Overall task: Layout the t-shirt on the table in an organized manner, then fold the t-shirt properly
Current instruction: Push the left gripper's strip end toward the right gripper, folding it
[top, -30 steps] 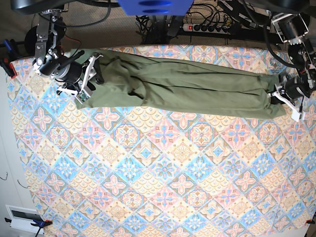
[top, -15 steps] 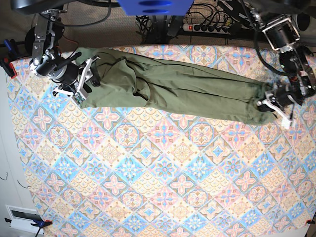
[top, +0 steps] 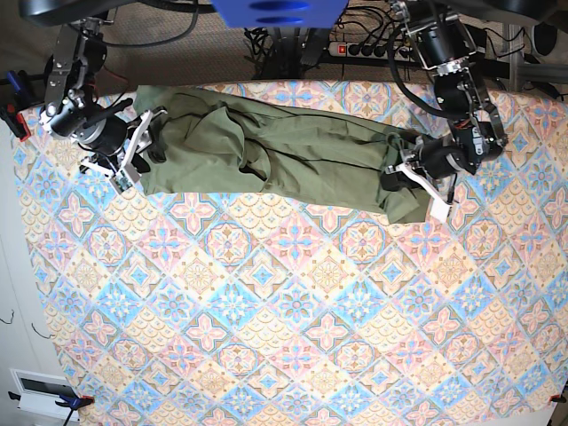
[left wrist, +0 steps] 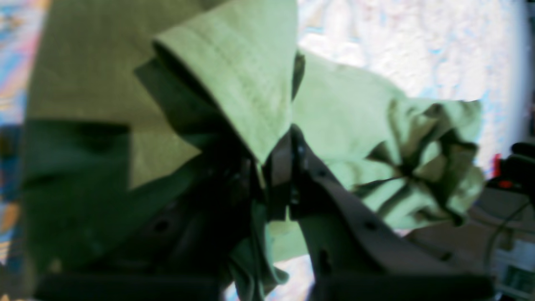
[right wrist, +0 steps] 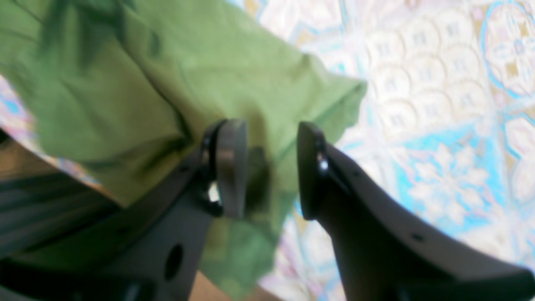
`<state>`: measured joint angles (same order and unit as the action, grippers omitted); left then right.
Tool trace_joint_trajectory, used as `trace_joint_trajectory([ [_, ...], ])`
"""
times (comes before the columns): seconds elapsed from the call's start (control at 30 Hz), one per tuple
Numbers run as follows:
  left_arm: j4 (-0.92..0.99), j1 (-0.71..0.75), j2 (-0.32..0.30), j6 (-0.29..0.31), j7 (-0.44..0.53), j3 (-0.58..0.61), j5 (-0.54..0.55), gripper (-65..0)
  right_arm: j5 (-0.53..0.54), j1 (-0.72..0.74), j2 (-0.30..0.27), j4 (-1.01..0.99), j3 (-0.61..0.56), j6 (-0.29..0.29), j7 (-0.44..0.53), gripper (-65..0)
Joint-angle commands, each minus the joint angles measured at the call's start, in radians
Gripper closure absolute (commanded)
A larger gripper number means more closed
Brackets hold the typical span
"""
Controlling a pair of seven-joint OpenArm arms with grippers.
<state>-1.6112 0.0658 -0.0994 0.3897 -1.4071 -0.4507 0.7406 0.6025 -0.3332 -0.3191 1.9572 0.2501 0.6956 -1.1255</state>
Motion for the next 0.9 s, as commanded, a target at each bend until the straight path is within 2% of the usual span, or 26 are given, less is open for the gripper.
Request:
trace_joint_trajectory([
  [0.0, -0.016, -0.011, 0.000, -0.001, 0.011, 0.007, 0.023, 0.0, 0.026, 0.007, -0.013, 0.017, 0.021, 0.003, 0.019, -19.7],
  [0.17, -0.014, -0.011, 0.034, -0.001, 0.011, 0.045, 0.023, 0.0, 0.075, 0.007, -0.013, 0.015, 0.088, 0.003, 0.017, -19.7],
  [0.37, -0.014, 0.010, 0.037, -0.001, 0.011, 0.096, 0.021, 0.0, 0.072, 0.009, -0.015, 0.015, 0.099, 0.003, 0.017, -19.7],
  [0.63, -0.013, 0.035, -0.012, -0.001, 0.011, 0.152, 0.023, 0.0, 0.070, 0.009, -0.015, 0.015, 0.097, 0.003, 0.017, -19.7],
  [0.67, -0.013, 0.035, -0.015, -0.001, 0.011, 0.160, 0.023, -1.5, 0.073, 0.009, -0.015, 0.015, 0.097, 0.003, 0.017, -19.7],
  [0.77, -0.014, 0.032, -0.020, -0.001, 0.011, 0.168, 0.032, -13.4, 0.072, 0.009, -0.015, 0.015, 0.096, 0.003, 0.017, -19.7],
  [0.87, -0.022, 0.027, -0.018, -0.001, 0.011, 0.168, 0.066, -34.4, 0.072, 0.009, -0.015, 0.015, 0.094, 0.003, 0.017, -19.7],
])
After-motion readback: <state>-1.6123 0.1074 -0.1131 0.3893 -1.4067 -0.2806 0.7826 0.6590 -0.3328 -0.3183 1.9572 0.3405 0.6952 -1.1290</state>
